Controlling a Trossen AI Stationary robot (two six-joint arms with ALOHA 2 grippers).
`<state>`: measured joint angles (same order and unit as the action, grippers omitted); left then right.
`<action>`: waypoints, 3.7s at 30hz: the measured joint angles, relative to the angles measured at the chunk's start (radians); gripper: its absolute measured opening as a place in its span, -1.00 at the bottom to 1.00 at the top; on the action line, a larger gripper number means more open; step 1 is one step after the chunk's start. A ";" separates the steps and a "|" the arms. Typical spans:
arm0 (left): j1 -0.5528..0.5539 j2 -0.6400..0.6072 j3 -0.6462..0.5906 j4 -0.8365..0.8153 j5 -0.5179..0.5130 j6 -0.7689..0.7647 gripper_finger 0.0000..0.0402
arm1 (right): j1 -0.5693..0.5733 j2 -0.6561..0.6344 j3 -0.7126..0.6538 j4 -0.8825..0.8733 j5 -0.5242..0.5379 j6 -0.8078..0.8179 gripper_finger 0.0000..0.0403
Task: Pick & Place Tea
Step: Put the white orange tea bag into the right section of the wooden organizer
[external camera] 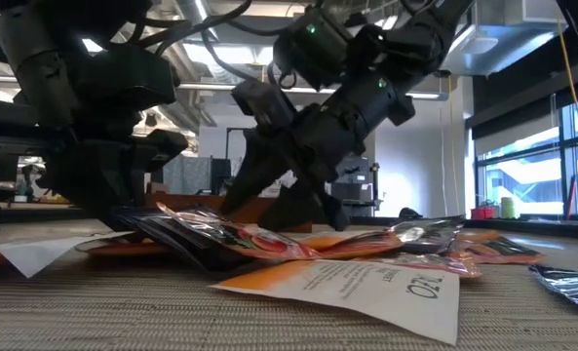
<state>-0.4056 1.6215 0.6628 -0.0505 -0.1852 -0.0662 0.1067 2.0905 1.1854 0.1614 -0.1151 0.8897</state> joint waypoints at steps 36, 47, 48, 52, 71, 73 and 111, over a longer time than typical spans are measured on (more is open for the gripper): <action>0.000 0.002 -0.002 0.004 -0.024 -0.025 -0.96 | 0.000 0.016 0.000 0.045 -0.059 -0.065 -0.96; -0.013 -0.155 -0.005 -0.015 0.045 -0.008 -0.96 | -0.018 -0.004 -0.001 0.039 -0.043 -0.145 -0.98; -0.013 -0.182 -0.005 -0.028 0.045 -0.008 -0.96 | -0.021 -0.012 -0.001 0.041 -0.043 -0.159 -0.98; -0.013 -0.300 -0.005 -0.053 0.045 -0.001 -0.96 | -0.024 -0.062 -0.001 0.015 -0.043 -0.224 -0.99; -0.003 -0.557 -0.002 -0.088 -0.052 0.002 -0.96 | -0.233 -0.335 0.217 -0.611 0.090 -0.980 -0.99; -0.004 -0.557 -0.002 -0.085 -0.060 0.002 -0.96 | -0.270 -0.332 0.227 -0.620 0.107 -1.050 -0.98; -0.005 -0.558 -0.002 -0.089 -0.059 0.000 -0.96 | -0.377 -0.200 0.164 -0.562 0.257 -1.214 -0.97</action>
<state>-0.4103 1.0637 0.6609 -0.1390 -0.2440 -0.0658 -0.2703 1.8909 1.3495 -0.4004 0.1417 -0.3241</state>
